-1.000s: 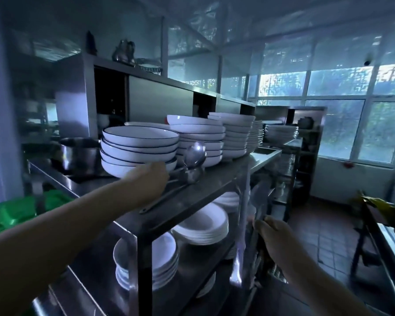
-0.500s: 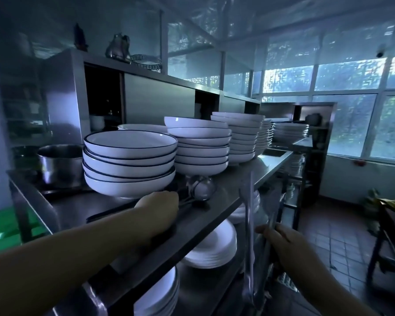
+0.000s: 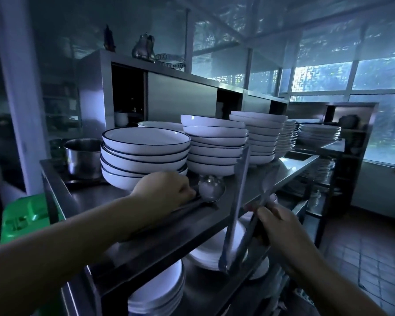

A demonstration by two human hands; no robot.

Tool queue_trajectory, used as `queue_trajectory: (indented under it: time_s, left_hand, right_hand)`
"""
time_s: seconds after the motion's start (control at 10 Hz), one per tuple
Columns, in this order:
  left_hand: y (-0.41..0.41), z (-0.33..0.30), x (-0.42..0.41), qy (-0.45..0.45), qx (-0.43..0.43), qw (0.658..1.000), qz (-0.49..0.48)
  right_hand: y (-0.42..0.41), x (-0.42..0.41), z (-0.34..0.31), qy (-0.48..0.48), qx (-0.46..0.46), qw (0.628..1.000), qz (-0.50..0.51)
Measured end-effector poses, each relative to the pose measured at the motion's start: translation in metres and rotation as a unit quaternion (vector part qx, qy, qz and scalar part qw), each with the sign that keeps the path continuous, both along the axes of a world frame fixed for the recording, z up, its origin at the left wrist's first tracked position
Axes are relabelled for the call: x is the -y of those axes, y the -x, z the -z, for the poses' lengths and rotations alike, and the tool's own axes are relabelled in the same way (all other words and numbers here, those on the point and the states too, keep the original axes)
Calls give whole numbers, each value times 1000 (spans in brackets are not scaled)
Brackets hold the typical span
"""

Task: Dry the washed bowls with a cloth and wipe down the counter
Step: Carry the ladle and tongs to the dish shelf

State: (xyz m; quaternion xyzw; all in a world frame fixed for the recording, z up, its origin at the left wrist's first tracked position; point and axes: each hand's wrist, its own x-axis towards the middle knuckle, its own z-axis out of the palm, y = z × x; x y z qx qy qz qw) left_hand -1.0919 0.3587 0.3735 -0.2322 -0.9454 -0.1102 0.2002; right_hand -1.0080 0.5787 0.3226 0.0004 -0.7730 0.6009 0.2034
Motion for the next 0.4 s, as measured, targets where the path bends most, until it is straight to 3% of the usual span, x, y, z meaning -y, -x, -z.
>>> queue_trajectory:
  time_s: [0.1, 0.2, 0.4]
  left_hand:
    - [-20, -12, 1, -157, 38, 981, 103]
    - [-41, -16, 1, -123, -18, 988, 94]
    - [-18, -8, 20, -14, -81, 996, -27]
  right_hand:
    - [9, 17, -13, 44, -31, 999, -7]
    - [24, 41, -24, 89, -47, 995, -24]
    - [38, 69, -31, 78, -46, 988, -129]
